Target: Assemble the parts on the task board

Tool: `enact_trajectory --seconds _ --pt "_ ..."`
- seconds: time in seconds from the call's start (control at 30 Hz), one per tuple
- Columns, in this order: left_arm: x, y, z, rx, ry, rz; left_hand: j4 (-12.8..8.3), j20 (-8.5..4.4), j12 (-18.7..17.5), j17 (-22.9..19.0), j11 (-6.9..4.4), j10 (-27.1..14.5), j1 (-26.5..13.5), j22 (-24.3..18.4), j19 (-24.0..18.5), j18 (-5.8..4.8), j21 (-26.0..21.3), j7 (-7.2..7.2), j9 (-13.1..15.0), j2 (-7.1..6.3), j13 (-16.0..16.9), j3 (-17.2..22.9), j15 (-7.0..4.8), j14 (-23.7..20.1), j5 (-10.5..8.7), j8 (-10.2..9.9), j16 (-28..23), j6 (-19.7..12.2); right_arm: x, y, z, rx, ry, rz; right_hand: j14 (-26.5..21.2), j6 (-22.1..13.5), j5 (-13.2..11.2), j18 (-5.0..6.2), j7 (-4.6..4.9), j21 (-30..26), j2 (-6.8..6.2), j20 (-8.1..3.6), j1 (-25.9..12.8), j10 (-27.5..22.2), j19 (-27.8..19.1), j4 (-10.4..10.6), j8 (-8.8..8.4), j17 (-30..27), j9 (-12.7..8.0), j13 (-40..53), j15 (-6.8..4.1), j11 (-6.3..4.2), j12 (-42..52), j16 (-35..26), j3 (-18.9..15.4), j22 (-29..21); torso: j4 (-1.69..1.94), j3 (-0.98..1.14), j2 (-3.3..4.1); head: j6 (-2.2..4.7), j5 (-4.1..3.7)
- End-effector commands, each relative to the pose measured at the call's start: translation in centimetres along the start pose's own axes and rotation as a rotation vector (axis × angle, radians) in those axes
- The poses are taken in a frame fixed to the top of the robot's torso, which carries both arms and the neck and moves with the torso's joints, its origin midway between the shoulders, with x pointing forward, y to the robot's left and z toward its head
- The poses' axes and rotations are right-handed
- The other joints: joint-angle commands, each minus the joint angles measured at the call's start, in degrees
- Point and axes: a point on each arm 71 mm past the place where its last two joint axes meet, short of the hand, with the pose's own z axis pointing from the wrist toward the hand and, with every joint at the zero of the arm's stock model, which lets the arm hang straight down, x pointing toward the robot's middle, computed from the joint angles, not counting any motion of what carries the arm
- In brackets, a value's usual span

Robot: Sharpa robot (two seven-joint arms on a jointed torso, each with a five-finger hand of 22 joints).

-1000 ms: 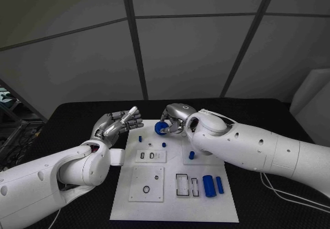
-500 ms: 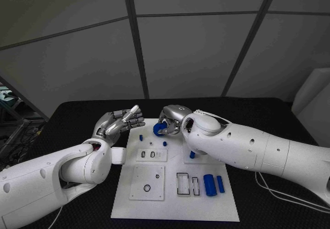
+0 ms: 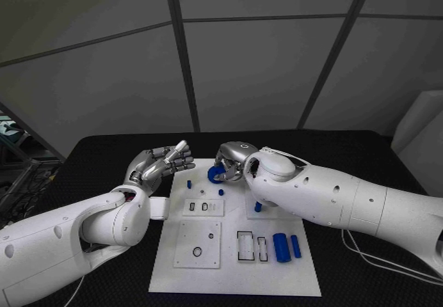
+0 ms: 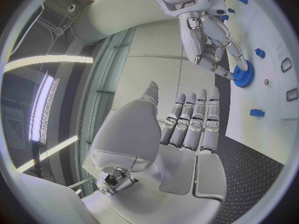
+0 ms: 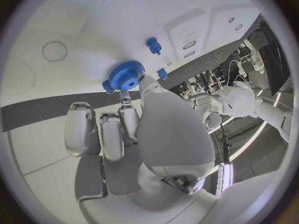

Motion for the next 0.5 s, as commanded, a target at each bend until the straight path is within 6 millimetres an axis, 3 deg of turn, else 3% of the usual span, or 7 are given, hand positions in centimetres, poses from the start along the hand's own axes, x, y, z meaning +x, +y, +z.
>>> enact_trajectory --seconds 0.03,0.3,0.4,0.5 --pt "0.17 -0.19 0.02 0.010 0.014 0.001 -0.4 0.19 -0.3 -0.1 -0.12 -0.4 0.1 -0.1 -0.4 -1.18 -0.1 1.12 0.0 0.60 0.0 0.1 0.06 -0.1 -0.14 -0.3 -0.4 -0.2 0.02 -0.09 0.03 0.015 0.018 -0.022 4.4 -1.2 -0.1 -0.73 0.51 0.0 -0.78 0.58 -0.2 -0.4 -0.1 -0.1 -0.67 7.6 -0.1 -0.2 0.51 0.13 -0.3 0.2 0.3 -0.1 -0.01 0.00 -0.03 -0.03 -0.04" --pt "0.14 -0.19 0.02 0.010 0.013 0.002 -0.4 0.19 -0.3 -0.1 -0.12 -0.4 0.1 -0.1 -0.4 -1.18 -0.1 1.12 0.0 0.60 0.0 0.1 0.06 -0.1 -0.14 -0.3 -0.4 -0.2 0.06 -0.16 0.03 0.016 0.021 -0.021 4.5 -3.5 -1.1 -0.71 1.10 -0.1 -1.64 1.09 -1.8 -0.8 -0.2 0.5 -2.18 7.8 -0.1 -0.6 1.04 0.73 -0.9 0.3 0.0 -0.1 0.02 -0.01 -0.02 -0.04 -0.10" --pt "0.14 -0.19 0.02 0.010 0.013 0.002 -0.5 0.20 -0.3 -0.1 -0.12 -0.4 0.1 -0.1 -0.4 -1.19 -0.1 1.13 0.0 0.60 0.0 0.1 0.07 -0.2 -0.15 -0.3 -0.4 -0.2 0.14 -0.16 0.06 0.016 0.031 -0.016 4.5 -5.0 -1.8 -0.71 1.54 -0.1 -1.93 1.54 -5.1 -0.9 -0.2 2.5 -2.75 8.0 0.0 -0.6 1.49 1.20 -0.9 0.4 -0.5 -0.1 0.03 -0.02 0.00 -0.04 -0.09" --pt "0.13 -0.18 0.02 0.009 0.012 0.002 -0.5 0.20 -0.3 -0.1 -0.12 -0.4 0.1 -0.1 -0.4 -1.19 -0.1 1.13 0.0 0.60 0.0 0.1 0.07 -0.2 -0.15 -0.3 -0.4 -0.2 0.27 -0.22 0.06 0.017 0.048 -0.008 4.6 -4.8 -1.1 -0.71 1.63 -0.1 -1.15 1.89 -12.1 -0.8 -0.1 3.0 -2.50 8.4 0.2 -0.3 1.73 1.38 -0.6 0.5 -0.6 0.1 0.03 -0.02 0.00 -0.09 -0.07"
